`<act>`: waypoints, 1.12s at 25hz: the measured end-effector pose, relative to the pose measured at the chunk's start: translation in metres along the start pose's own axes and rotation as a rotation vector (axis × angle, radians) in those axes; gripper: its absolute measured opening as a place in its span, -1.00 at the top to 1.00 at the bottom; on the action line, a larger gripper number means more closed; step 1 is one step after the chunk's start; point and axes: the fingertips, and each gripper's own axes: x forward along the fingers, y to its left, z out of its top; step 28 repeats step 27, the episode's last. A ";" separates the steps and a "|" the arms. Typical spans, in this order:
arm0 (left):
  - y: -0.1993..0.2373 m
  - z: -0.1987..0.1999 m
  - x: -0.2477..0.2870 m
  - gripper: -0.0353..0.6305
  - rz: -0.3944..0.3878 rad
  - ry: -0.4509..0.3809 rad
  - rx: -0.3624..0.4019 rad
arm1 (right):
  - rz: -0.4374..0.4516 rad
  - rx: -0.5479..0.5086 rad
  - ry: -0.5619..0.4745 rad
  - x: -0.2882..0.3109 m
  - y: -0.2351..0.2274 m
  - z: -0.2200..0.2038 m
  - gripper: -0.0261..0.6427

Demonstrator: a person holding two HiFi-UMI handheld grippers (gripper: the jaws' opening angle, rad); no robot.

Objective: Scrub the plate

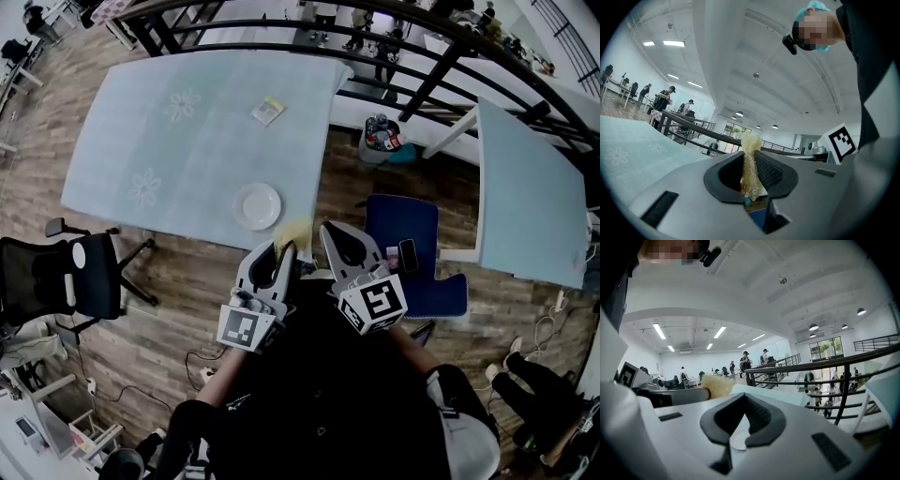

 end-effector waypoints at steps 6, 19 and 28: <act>0.001 0.000 -0.003 0.68 0.010 -0.005 -0.012 | 0.027 -0.006 0.002 0.001 0.004 0.002 0.89; 0.009 -0.006 -0.005 0.68 0.035 0.032 -0.032 | 0.043 0.035 0.039 0.009 0.006 -0.006 0.89; 0.004 -0.017 0.001 0.68 0.019 0.060 -0.036 | 0.039 0.061 0.027 0.008 -0.002 -0.009 0.89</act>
